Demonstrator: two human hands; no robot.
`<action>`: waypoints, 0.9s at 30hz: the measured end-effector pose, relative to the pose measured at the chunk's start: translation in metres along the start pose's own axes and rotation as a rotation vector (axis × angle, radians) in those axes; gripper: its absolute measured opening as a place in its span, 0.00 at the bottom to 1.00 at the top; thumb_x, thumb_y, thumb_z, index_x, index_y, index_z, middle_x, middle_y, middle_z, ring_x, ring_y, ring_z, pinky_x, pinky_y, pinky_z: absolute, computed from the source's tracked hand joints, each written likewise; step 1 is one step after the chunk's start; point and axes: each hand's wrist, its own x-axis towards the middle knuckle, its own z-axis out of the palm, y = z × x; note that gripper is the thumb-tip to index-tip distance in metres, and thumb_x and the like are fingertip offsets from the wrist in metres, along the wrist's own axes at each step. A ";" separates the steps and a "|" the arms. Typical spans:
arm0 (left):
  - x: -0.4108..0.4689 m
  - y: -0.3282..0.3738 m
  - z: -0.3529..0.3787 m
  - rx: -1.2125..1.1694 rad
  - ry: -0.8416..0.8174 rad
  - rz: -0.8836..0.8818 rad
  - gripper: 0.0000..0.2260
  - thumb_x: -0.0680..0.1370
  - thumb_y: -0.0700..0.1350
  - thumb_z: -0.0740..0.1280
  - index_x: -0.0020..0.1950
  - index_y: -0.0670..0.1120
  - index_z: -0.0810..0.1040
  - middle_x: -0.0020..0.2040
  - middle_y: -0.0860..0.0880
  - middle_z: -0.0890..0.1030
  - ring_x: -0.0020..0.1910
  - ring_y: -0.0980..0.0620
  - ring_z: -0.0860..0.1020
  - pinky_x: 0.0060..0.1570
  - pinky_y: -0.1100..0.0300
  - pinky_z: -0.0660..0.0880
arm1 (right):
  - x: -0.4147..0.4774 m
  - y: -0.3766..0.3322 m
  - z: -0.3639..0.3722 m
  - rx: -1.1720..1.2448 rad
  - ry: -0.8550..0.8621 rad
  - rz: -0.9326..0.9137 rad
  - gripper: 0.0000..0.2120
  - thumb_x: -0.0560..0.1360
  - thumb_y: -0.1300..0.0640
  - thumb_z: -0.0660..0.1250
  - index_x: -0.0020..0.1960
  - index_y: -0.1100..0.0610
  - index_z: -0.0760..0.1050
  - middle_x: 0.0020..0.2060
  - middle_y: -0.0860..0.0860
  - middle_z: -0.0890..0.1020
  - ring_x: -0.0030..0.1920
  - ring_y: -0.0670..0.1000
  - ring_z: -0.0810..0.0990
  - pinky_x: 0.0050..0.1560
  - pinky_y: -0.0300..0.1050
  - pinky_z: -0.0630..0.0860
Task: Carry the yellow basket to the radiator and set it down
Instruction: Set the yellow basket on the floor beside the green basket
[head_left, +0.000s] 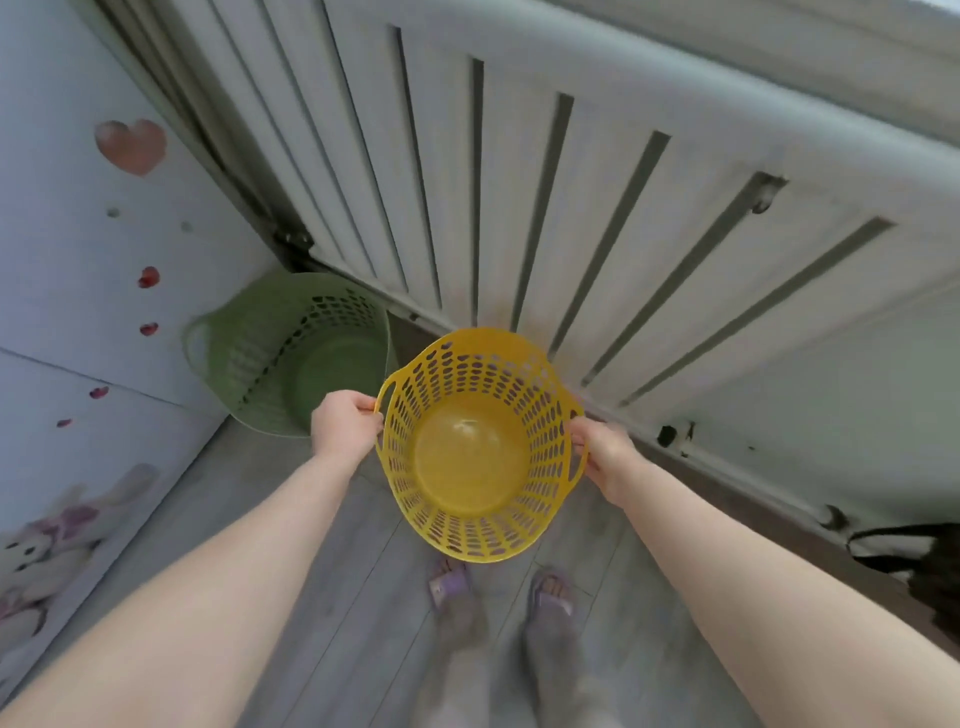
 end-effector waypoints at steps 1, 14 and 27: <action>0.013 -0.003 0.009 0.045 0.004 0.000 0.07 0.70 0.37 0.67 0.42 0.45 0.84 0.43 0.42 0.86 0.45 0.42 0.82 0.49 0.52 0.79 | 0.016 0.004 0.006 -0.015 -0.010 0.021 0.20 0.71 0.59 0.66 0.61 0.66 0.76 0.50 0.59 0.82 0.49 0.57 0.80 0.58 0.53 0.75; 0.174 -0.073 0.130 0.291 0.112 -0.040 0.12 0.70 0.35 0.58 0.44 0.43 0.81 0.45 0.37 0.82 0.44 0.36 0.79 0.42 0.49 0.77 | 0.213 0.054 0.098 -0.211 -0.107 0.184 0.23 0.69 0.54 0.67 0.64 0.54 0.74 0.62 0.53 0.78 0.59 0.54 0.76 0.56 0.48 0.74; 0.210 -0.097 0.135 0.270 0.228 0.040 0.08 0.70 0.33 0.64 0.49 0.37 0.75 0.50 0.34 0.77 0.48 0.35 0.75 0.48 0.48 0.71 | 0.240 0.064 0.117 -0.435 -0.032 0.087 0.11 0.71 0.56 0.65 0.53 0.56 0.72 0.55 0.56 0.78 0.48 0.53 0.78 0.53 0.47 0.73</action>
